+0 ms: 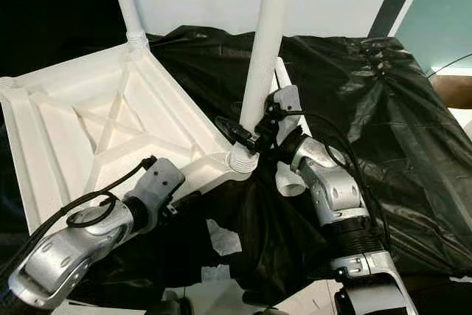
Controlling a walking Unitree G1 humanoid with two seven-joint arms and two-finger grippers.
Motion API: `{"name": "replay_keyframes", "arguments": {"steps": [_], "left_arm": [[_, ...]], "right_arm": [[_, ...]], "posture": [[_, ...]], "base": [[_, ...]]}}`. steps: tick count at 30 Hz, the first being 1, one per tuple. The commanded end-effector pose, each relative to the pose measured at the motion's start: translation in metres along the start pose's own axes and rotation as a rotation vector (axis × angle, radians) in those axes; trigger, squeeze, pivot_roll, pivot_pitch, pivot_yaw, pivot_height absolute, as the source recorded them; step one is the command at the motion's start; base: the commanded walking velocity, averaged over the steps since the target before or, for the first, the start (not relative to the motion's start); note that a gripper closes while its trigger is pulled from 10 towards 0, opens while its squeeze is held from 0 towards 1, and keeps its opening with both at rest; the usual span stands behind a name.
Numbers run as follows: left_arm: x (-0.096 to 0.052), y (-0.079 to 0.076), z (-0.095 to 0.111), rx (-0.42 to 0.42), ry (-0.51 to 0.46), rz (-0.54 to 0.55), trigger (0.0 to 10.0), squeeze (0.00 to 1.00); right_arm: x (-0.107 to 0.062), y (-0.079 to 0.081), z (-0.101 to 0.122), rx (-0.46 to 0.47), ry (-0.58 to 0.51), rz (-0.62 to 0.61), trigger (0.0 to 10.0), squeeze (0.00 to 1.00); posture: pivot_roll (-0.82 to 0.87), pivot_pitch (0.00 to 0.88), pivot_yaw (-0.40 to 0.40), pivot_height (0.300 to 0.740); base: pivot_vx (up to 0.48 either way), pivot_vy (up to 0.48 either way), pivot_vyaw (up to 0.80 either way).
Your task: Building children table
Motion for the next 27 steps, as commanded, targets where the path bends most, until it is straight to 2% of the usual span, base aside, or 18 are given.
{"name": "replay_keyframes", "arguments": {"steps": [1, 7, 10, 14, 15, 18, 20, 27], "left_arm": [[-0.001, -0.019, 0.011, -0.025, -0.058, -0.117, 10.0, 0.0], [0.001, -0.023, 0.018, -0.033, -0.089, -0.127, 10.0, 0.0], [0.001, -0.02, 0.028, -0.062, -0.133, -0.11, 10.0, 0.0], [-0.001, -0.019, 0.027, -0.067, -0.13, -0.107, 10.0, 0.0], [-0.003, -0.018, 0.027, -0.076, -0.132, -0.106, 10.0, 0.0], [-0.003, -0.018, 0.028, -0.078, -0.133, -0.106, 10.0, 0.0], [-0.005, -0.019, 0.028, -0.082, -0.135, -0.111, 10.0, 0.0], [-0.005, -0.019, 0.029, -0.087, -0.139, -0.116, 10.0, 0.0]], "right_arm": [[0.006, 0.002, -0.002, -0.021, 0.013, 0.032, 10.0, 0.0], [0.013, 0.002, -0.004, -0.016, 0.021, 0.042, 10.0, 0.0], [0.019, 0.016, -0.014, -0.029, 0.077, 0.107, 10.0, 0.0], [0.019, 0.024, -0.022, -0.055, 0.115, 0.138, 10.0, 0.0], [0.017, 0.023, -0.029, -0.091, 0.156, 0.138, 10.0, 0.0], [0.016, 0.021, -0.032, -0.098, 0.171, 0.131, 10.0, 0.0], [0.011, 0.004, -0.042, -0.096, 0.224, 0.049, 10.0, 0.0], [0.01, -0.002, -0.046, -0.096, 0.249, 0.026, 10.0, 0.0]], "posture": [[0.13, 0.099, -0.023, 0.74], [0.14, 0.094, -0.025, 0.74], [0.15, 0.087, -0.035, 0.74], [0.15, 0.084, -0.039, 0.74], [0.15, 0.082, -0.038, 0.74], [0.15, 0.082, -0.04, 0.74], [0.15, 0.081, -0.039, 0.74], [0.13, 0.076, -0.033, 0.74]], "base": [[0.0, 0.0, 0.0], [0.0, 0.0, 0.0], [0.0, 0.0, 0.0], [0.0, 0.0, 0.0], [0.0, 0.0, 0.0], [0.0, 0.0, 0.0], [0.0, 0.0, 0.0], [0.0, 0.0, 0.0]]}}
Point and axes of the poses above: a point about 5 cm out from each wrist's last joint towards the gripper, its own x axis pointing out of the wrist towards the gripper, its own z axis along the axis of the wrist's last joint, y = z × x, the point moved 6 cm from there along x, pointing out of the wrist towards the gripper, and after that the axes turned 3 degrees about -x, right-handed, at the moved point
